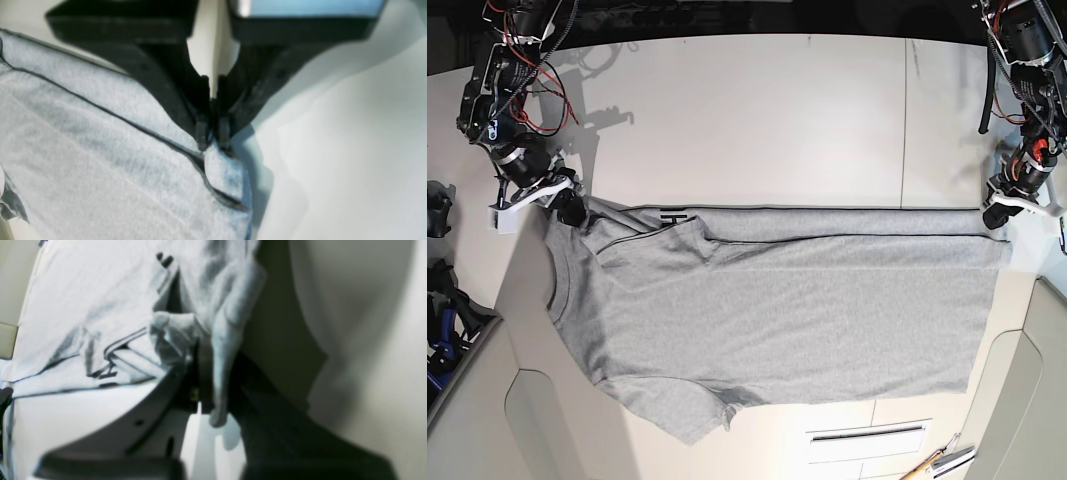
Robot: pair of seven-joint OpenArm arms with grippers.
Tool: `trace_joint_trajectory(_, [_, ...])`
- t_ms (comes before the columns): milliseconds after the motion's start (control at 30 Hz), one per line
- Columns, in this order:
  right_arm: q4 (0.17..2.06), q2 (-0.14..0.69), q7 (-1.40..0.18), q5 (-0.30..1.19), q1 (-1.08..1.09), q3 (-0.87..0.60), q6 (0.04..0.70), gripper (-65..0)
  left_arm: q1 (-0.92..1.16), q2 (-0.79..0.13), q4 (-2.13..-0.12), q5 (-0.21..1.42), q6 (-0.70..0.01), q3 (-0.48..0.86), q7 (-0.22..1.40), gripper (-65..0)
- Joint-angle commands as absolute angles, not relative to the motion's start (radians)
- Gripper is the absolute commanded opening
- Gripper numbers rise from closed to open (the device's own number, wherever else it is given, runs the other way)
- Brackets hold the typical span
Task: Fold the T-shirt properly
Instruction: 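Lift the grasped edge with both grippers and drag the shirt toward the robot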
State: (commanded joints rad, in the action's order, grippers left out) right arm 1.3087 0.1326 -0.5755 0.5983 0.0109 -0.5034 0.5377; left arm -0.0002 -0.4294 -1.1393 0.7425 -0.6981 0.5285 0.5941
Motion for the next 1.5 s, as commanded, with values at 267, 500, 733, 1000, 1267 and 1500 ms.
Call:
trace_joint_trajectory(267, [1.343, 0.135, -0.624, 0.616, 0.006, -0.505, 0.572, -65.0, 0.004, -0.430, -1.200, 0.744, -0.698, 0.530, 0.645, -65.0])
trace_joint_trajectory(500, [1.513, 0.139, -0.696, 0.662, -0.095, -0.505, 0.574, -65.0, 0.123, -0.430, -1.428, 0.750, -0.698, 0.532, 0.694, -65.0])
trace_joint_trajectory(733, [1.640, 0.197, -0.710, 0.689, -0.237, -0.508, 0.574, -65.0, 0.241, -0.430, -1.544, 0.752, -0.698, 0.535, 0.709, -65.0])
trace_joint_trajectory(1000, [1.717, 0.245, -0.754, 0.765, -0.402, -0.564, 0.582, -65.0, 0.418, -0.430, -1.682, 0.880, -0.698, 0.625, 0.823, -65.0])
trace_joint_trajectory(1267, [1.744, 0.252, -0.794, 0.823, -0.522, -0.624, 0.582, -65.0, 0.604, -0.429, -1.771, 0.951, -0.698, 0.643, 0.839, -65.0])
trace_joint_trajectory(1500, [1.744, 0.252, -0.813, 0.818, -0.553, -0.645, 0.581, -65.0, 0.704, -0.426, -1.814, 0.969, -0.698, 0.643, 0.843, -65.0])
